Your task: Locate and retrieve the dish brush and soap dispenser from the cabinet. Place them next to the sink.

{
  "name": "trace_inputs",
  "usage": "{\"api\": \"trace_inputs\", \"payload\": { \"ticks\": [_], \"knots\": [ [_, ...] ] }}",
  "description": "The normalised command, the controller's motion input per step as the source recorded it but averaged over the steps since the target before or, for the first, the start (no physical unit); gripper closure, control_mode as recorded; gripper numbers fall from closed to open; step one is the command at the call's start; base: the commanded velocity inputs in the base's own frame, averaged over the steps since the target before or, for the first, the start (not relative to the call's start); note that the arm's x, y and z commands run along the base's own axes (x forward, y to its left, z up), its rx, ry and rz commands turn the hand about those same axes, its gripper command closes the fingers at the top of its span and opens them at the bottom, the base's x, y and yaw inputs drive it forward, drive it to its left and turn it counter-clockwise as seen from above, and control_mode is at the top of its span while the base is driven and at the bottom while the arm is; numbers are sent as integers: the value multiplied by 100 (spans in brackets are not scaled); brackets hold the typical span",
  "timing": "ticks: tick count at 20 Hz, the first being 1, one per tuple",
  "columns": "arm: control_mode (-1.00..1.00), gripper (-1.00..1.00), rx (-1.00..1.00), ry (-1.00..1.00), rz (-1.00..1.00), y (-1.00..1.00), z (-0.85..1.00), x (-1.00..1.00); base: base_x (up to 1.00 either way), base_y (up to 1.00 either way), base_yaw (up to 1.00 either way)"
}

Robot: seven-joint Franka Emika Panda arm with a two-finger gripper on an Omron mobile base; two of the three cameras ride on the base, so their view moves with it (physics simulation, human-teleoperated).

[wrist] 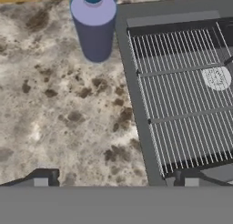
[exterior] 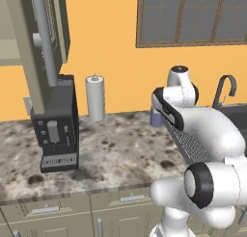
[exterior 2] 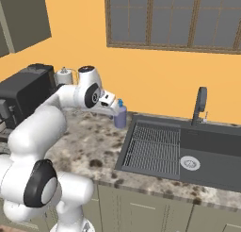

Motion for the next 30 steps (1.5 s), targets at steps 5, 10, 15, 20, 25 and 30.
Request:
{"api": "trace_inputs", "payload": {
  "ticks": [5,10,15,20,25,30],
  "knots": [
    [-100,-100,-4,-22,-5,29,47,-77,0,0,0],
    [-100,-100,3,-8,0,28,14,-93,0,0,0],
    [-100,-100,-4,-12,0,14,32,-94,0,0,0],
    [-100,-100,-1,-3,0,18,7,-65,0,0,0],
    [-100,-100,0,1,0,3,0,-15,0,0,0],
    [-100,-100,0,0,0,1,0,0,0,0,0]
  ]
}}
